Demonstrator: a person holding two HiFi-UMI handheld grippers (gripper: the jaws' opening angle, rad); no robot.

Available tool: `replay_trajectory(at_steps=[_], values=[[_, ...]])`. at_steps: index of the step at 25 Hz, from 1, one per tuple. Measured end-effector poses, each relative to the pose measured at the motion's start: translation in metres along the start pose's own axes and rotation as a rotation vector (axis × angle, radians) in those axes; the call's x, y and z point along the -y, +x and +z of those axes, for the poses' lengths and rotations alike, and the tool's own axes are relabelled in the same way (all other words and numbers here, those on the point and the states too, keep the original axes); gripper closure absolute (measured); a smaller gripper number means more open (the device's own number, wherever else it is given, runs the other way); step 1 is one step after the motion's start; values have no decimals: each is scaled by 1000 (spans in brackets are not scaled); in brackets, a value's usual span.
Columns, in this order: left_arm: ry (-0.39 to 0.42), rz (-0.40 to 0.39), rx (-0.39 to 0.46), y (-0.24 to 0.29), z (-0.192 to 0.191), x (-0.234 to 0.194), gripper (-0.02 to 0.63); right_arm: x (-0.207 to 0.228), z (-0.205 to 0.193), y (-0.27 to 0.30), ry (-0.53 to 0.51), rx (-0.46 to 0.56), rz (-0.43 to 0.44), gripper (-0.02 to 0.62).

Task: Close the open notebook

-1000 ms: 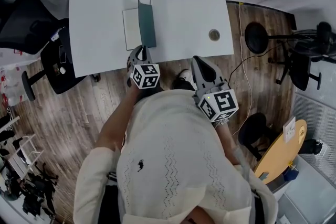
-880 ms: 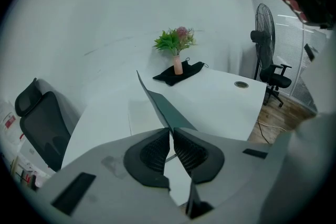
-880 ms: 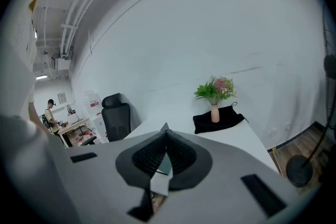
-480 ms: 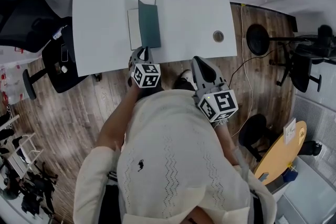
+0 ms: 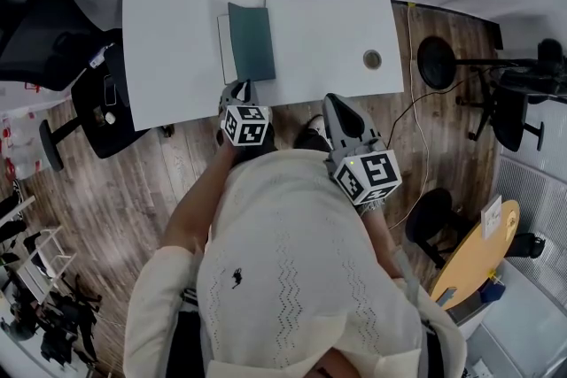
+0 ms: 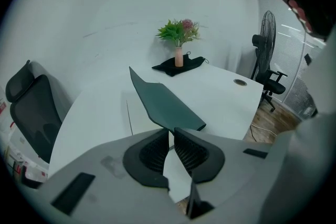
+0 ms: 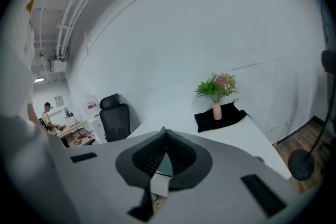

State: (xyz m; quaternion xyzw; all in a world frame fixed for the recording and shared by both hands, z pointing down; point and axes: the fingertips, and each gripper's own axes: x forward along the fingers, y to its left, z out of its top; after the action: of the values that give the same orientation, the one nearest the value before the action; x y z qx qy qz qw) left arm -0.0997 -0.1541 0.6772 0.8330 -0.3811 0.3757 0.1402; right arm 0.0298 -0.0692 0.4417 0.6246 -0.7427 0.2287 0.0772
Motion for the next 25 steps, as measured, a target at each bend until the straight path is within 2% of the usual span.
replay_trajectory(at_steps=[25], values=[[-101,-82,-59,13,-15,-5,563,-3,-1,16,-20,-35,-7,594]])
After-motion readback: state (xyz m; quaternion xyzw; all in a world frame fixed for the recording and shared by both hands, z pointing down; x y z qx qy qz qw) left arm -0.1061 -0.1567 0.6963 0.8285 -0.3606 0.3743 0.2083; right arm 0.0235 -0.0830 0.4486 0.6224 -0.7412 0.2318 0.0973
